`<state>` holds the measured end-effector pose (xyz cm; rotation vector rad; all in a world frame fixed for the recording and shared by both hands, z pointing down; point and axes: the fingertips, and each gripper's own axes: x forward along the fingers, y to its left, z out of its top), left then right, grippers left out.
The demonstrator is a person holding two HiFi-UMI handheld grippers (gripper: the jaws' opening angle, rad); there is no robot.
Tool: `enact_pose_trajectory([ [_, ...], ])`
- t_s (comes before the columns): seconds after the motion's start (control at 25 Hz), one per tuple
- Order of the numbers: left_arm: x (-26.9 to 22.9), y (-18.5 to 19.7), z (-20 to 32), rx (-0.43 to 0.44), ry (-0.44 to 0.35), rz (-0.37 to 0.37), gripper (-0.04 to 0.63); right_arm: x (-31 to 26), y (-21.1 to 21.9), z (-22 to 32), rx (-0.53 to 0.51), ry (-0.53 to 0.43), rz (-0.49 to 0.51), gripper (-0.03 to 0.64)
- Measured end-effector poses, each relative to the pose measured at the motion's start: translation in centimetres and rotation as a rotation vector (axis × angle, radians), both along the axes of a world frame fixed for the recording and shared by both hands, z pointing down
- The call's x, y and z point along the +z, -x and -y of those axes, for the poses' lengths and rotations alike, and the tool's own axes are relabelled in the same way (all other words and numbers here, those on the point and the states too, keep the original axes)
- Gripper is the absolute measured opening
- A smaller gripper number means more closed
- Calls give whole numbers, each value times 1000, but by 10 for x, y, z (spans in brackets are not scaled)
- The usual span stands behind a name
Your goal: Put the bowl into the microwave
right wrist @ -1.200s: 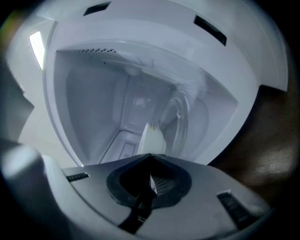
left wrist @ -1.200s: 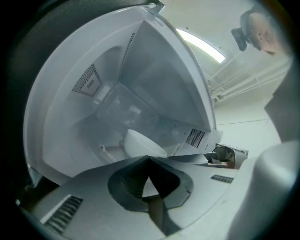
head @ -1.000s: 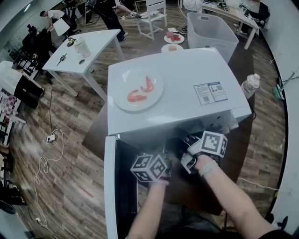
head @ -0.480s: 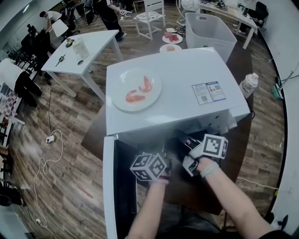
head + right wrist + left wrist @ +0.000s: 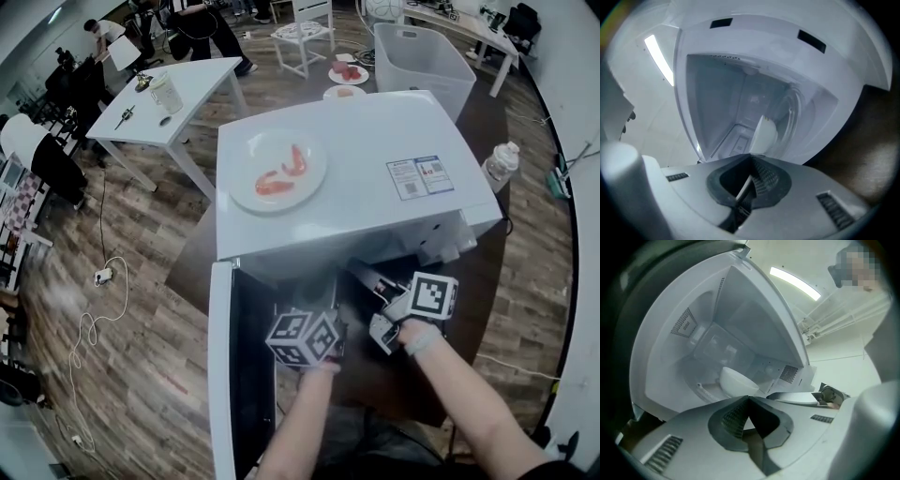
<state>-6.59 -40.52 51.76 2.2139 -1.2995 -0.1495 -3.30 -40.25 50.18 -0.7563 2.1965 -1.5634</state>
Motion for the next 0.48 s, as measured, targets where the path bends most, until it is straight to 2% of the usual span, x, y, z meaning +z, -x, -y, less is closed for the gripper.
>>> enact_pose_trajectory([
  [0.08,-3,-1,-5,8,-12,9,2,-3,1,-5,-6,-13,10,2],
  [0.16,-6,-3,-11,15,-22,7,2,-3,2,-11,-17,-37,-33,2],
  [0.32,-8,-8,-25,27,-29,9,2,-1,3,-28,-92,-222,-313,2],
  [0.48,-10,-12,-43,29,-35,19,2,-6,1,-43,-109,-340,-473,2],
])
